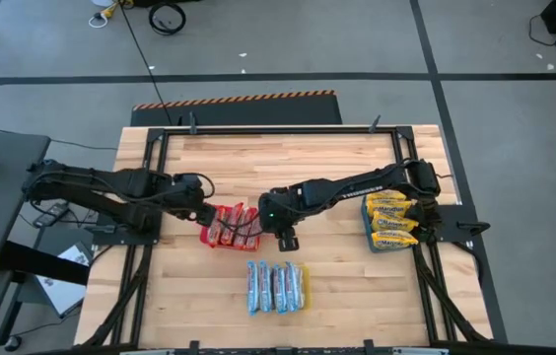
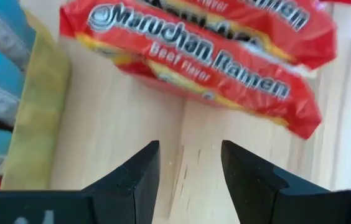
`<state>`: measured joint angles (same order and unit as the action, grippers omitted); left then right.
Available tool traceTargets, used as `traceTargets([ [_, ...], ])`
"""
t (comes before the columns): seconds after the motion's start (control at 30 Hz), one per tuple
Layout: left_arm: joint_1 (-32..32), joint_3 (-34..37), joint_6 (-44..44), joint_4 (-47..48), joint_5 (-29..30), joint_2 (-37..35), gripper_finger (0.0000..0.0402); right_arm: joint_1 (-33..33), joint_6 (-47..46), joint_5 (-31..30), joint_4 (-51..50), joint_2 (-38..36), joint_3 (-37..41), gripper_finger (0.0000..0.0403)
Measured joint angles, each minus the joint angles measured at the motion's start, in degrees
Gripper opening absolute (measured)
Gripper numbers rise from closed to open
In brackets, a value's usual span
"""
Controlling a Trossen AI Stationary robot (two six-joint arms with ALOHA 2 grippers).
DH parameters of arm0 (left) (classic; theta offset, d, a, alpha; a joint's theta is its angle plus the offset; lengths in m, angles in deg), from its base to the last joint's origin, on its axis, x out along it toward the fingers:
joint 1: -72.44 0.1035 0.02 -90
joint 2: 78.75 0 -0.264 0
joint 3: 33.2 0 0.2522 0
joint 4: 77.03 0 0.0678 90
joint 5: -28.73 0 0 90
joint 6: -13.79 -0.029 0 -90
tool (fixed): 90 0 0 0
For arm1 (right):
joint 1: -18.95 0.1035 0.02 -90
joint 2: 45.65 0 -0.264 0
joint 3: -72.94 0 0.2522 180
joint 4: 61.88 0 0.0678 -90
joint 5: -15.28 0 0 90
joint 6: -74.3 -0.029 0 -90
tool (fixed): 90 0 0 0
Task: Sort Maruchan noodles
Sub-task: Adjust the red bin
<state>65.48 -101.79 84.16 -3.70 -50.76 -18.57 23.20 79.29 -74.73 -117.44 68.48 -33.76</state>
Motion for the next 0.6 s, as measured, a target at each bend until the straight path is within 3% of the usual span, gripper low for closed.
traceTargets([
  [0.2,0.0,0.0,-2.1,0.2,0.0,-2.9,0.0310,0.0,0.0,-4.9,1.9,0.0,4.9,0.0177],
  [0.33,0.0,0.0,-7.0,0.4,1.3,-6.1,0.0310,-1.0,-3.3,-5.0,2.1,0.2,8.9,0.0177],
  [0.6,0.0,0.0,-13.1,0.3,3.2,-14.5,0.0309,-0.9,-12.9,-5.7,19.1,0.2,9.9,0.0174],
])
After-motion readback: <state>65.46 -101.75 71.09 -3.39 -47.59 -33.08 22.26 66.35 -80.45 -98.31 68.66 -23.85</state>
